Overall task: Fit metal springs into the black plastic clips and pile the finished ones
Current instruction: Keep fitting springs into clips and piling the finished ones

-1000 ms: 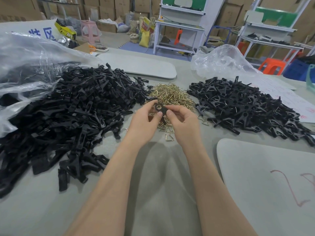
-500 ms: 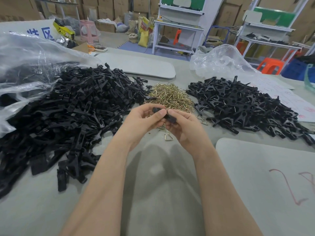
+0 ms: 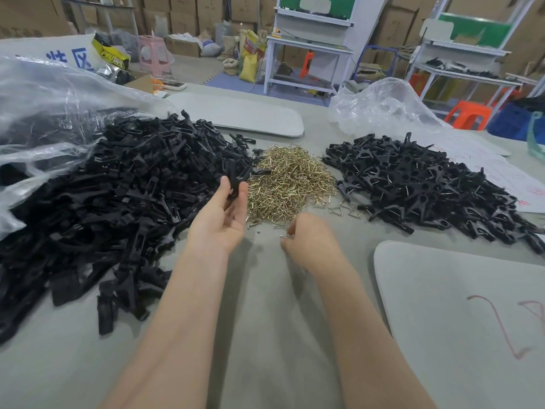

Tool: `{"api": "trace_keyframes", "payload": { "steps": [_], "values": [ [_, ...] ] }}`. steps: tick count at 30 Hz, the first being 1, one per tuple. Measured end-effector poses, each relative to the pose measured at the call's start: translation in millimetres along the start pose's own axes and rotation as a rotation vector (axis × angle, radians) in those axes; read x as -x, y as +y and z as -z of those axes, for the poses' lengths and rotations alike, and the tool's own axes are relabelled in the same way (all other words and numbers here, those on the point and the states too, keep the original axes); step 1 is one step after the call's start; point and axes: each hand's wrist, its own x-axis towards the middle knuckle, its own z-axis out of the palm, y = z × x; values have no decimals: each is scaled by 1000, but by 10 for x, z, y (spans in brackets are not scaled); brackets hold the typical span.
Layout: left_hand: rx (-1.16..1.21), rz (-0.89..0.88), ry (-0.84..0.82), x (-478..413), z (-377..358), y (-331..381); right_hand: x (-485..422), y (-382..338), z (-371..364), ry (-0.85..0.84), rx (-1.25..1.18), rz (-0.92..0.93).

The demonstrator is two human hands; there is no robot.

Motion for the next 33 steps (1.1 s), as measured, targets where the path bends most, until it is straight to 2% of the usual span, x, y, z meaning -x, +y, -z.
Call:
{"api": "trace_keyframes", "payload": {
  "steps": [5,9,13,15,17,21,25,29,33],
  "values": [
    [-104,27,10,-35,20,-49,2,36,21,-14,-128,39],
    [-71,73,-83,-27,-7,-73,-23,77,18,7,-297,136],
    [-232,72,-134,-13,-31,-136,-19,94,135,195,-958,114],
    [-317,44,-172,-3,-52,-177,5,95,193,189,-1254,105],
    [-445,-9,-217,13,-76,-235,21,88,229,164,-1382,96],
    [-939,-203,-318,71,-78,-324,19,87,251,163,-1378,109],
    [-1414,-506,-323,75,-40,-293,10,180,290,204,-1284,114],
    [-1616,-749,-256,19,22,-302,-27,273,307,273,-1303,55],
    [-1722,-908,-328,1,35,-305,-47,299,288,287,-1174,32]
  ]
}}
